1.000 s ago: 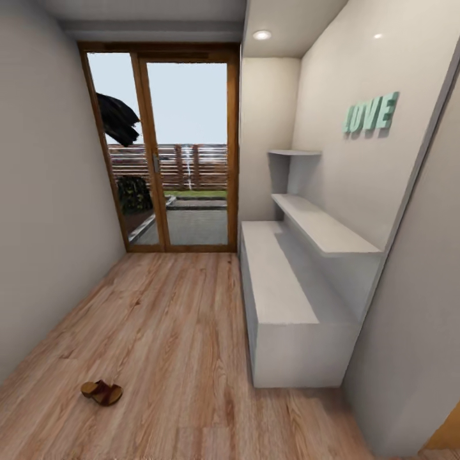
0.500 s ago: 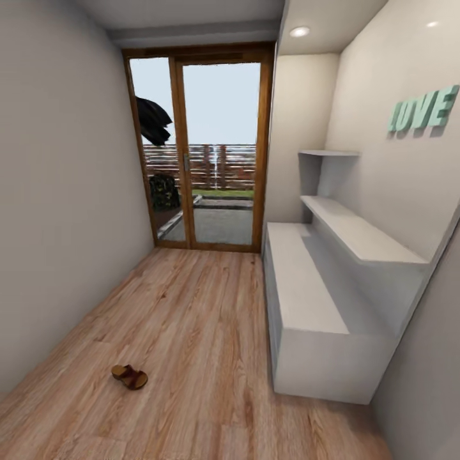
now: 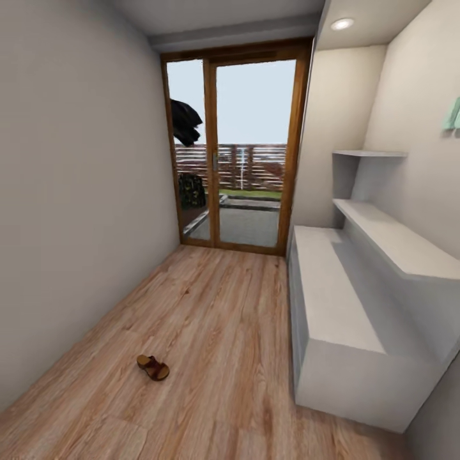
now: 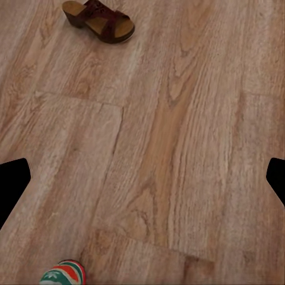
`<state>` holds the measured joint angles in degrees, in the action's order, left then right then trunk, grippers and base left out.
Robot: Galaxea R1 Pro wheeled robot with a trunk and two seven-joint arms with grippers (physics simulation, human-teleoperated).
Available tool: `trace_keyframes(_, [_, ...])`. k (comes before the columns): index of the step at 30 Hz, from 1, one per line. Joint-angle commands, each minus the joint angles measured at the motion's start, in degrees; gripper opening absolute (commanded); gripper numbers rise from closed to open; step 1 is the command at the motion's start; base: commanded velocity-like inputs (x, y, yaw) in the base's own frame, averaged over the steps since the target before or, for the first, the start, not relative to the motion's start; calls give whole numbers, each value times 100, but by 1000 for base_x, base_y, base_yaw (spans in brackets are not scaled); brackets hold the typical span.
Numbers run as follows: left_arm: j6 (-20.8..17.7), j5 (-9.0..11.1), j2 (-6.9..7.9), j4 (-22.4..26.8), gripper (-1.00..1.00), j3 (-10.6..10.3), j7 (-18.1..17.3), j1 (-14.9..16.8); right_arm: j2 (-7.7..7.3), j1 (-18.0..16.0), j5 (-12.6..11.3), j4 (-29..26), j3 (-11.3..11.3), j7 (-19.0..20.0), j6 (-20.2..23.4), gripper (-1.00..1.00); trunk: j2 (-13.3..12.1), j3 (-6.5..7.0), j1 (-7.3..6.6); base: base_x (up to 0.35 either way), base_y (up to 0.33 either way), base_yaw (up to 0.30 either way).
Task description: Pick up the two gym shoes and the two sandals from the corridor floor and place them onto the hallstand (shoe rack) in the corridor, making sure they are on the rack and not on the floor. Arrange them so the two gym shoes are next to each other and the two sandals are next to each other.
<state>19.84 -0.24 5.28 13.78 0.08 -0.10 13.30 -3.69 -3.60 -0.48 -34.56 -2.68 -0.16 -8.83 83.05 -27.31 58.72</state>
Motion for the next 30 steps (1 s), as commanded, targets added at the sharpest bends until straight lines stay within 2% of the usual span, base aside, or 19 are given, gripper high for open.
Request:
trace_keyframes(1, [20,-3,0,-7,100,1,-1,6,0,-1,-5,2,-4,-2,-17,100,3,-6,1,169,-118,277])
trace_keyframes(30, [20,-3,0,-7,100,1,1,6,2,-3,-4,2,-4,-2,-19,100,3,-6,1,204,-206,277])
